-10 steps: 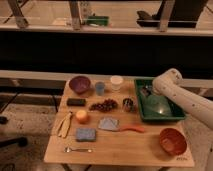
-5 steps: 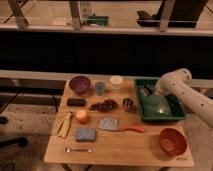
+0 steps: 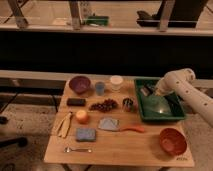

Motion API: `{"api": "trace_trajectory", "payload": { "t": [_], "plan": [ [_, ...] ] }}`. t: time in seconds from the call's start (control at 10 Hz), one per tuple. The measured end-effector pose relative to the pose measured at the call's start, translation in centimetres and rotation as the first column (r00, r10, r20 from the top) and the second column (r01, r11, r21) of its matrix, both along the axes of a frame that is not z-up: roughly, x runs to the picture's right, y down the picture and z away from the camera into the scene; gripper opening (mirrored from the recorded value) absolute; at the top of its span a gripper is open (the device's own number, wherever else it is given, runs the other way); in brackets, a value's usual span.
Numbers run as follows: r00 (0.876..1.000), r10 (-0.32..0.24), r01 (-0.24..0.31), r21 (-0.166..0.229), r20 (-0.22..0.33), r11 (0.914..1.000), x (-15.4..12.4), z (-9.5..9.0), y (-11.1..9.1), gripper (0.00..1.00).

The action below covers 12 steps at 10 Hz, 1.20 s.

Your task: Wipe tray with brush

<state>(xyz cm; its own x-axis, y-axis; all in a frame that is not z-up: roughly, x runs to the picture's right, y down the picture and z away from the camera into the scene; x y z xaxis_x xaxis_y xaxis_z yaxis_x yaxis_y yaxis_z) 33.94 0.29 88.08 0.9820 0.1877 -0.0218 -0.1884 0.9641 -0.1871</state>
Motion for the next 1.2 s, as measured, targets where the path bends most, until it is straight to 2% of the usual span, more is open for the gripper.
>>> {"api": "trace_trajectory", "payload": {
  "t": [0.3, 0.6, 0.8, 0.9, 1.1, 1.2],
  "plan": [
    [0.999, -0.003, 0.004, 0.033, -0.039, 0.9994, -0.4, -0.1, -0.4, 0.8],
    [0.997, 0.047, -0.044, 0.044, -0.059, 0.9981, 0.5, -0.8, -1.3, 0.8],
    [0.993, 0.103, -0.099, 0.074, -0.052, 0.9923, 1.6, -3.5, -3.1, 0.8],
    [0.991, 0.125, -0.12, 0.104, -0.04, 0.9873, 2.1, -5.6, -4.0, 0.8],
    [0.986, 0.165, -0.161, 0.165, -0.012, 0.9731, 3.4, -10.1, -5.8, 0.8],
    [0.984, 0.177, -0.174, 0.187, 0.002, 0.9669, 3.6, -11.2, -6.2, 0.8]
  ]
}}
